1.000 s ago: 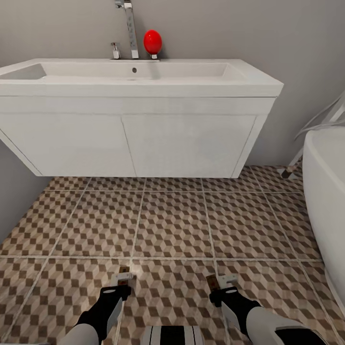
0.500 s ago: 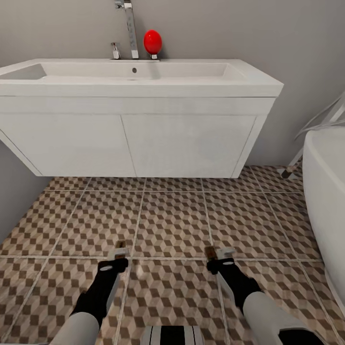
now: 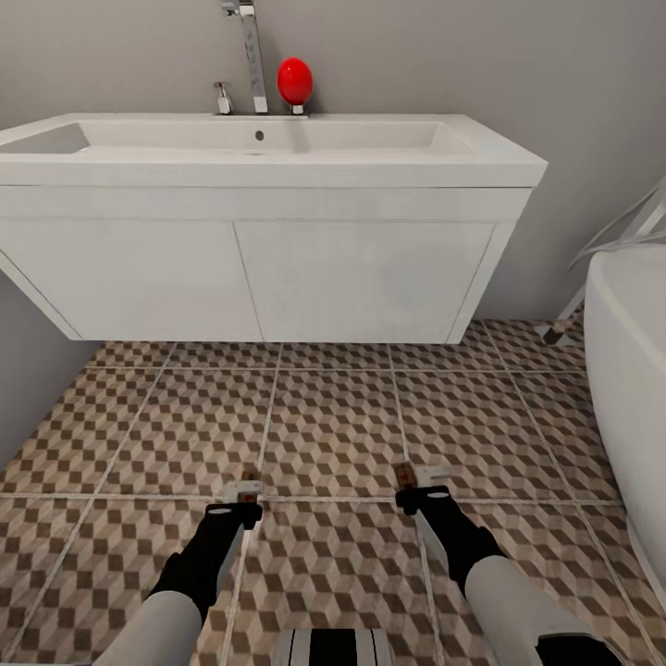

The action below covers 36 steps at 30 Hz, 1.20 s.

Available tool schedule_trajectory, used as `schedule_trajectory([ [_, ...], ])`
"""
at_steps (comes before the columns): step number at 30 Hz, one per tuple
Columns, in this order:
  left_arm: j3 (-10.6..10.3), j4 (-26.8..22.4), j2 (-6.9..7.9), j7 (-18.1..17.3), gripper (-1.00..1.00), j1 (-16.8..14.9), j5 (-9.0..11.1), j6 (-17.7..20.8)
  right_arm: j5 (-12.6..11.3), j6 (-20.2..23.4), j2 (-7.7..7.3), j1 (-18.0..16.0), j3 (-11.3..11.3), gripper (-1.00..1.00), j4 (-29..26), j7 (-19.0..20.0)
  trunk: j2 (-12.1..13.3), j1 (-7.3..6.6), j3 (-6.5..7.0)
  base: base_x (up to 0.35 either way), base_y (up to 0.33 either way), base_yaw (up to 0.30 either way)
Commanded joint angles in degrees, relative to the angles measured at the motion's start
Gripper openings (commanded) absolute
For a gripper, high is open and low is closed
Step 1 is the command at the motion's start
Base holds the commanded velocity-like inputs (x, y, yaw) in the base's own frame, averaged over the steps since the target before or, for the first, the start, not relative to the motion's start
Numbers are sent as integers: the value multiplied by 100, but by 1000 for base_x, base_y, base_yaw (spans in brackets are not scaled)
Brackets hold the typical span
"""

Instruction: Take the four mousetraps from the cabinet in the bathroom and place them on the bathroom floor. Make sure all four end up on the same floor surface, and ensure that at least two of them are either under or directly next to the same bathroom sink.

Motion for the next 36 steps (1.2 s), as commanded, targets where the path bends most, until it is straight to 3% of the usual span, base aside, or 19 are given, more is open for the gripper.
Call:
schedule_trajectory([
  [1, 20, 57, -12, -10, -100, -21, -62, 19, 14, 32, 0, -2, 10, -100, 10, -32, -2, -1, -4, 0, 0, 0],
  [5, -145, 236, -68, -18, -100, -75, -99, -94, -67, 11, -7, -6, 10, -100, 85, -58, -2, -1, -4, 0, 0, 0],
  [9, -457, 277, -83, 9, -100, -89, -69, -153, -93, -1, -15, -7, 10, -100, 120, -59, -2, -1, -4, 0, 0, 0],
  [12, -540, 291, -83, 12, -100, -92, -56, -165, -102, -4, -1, -8, 10, -100, 127, -59, -2, -1, -4, 12, 0, 0],
  [26, -571, 344, -53, 10, -100, -94, -22, -206, -102, 29, 28, -6, 18, -100, 160, -59, -2, -1, -4, 255, 0, 0],
  [36, -572, 342, -45, 10, -100, -95, 140, -209, -93, 37, 33, -6, 30, -100, 167, -59, -2, -1, -4, 320, 0, 0],
])
